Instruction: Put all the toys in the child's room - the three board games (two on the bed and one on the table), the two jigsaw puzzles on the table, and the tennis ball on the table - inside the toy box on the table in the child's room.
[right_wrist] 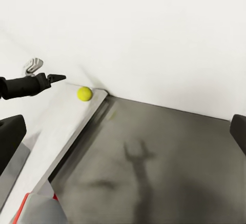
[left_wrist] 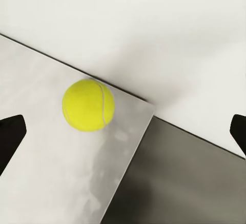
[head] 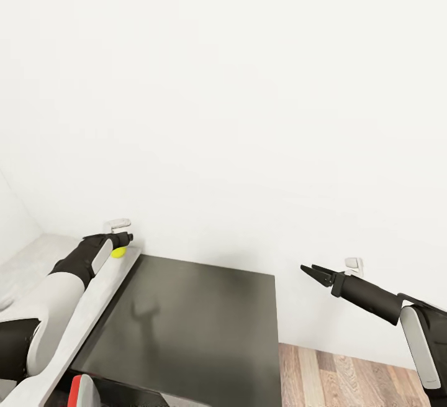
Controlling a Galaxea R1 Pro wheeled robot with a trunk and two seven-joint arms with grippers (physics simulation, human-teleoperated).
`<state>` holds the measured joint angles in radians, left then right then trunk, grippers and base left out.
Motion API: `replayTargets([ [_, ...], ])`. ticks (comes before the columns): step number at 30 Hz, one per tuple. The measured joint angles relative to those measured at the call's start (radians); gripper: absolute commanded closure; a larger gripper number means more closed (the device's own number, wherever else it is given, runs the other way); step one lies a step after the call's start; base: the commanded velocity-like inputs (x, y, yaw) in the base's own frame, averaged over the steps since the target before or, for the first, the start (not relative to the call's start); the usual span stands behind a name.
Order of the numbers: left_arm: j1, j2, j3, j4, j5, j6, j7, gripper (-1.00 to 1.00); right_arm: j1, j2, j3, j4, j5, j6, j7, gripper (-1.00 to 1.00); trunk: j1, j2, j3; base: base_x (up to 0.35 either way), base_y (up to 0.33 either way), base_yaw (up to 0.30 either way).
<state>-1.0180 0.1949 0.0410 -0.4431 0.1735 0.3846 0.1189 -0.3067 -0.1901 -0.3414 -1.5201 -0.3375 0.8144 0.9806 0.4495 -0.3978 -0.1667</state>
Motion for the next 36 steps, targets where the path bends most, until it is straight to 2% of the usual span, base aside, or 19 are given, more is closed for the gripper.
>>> replayTargets([
  [36, 0.0, 0.006, 0.001, 0.002, -0.002, -0.002, 0.003, -1.0, 0.0, 0.0, 0.0, 0.002, 0.001, -0.002, 0.001, -1.0, 0.0, 0.0, -0.059, 0.0, 0.0, 0.0],
])
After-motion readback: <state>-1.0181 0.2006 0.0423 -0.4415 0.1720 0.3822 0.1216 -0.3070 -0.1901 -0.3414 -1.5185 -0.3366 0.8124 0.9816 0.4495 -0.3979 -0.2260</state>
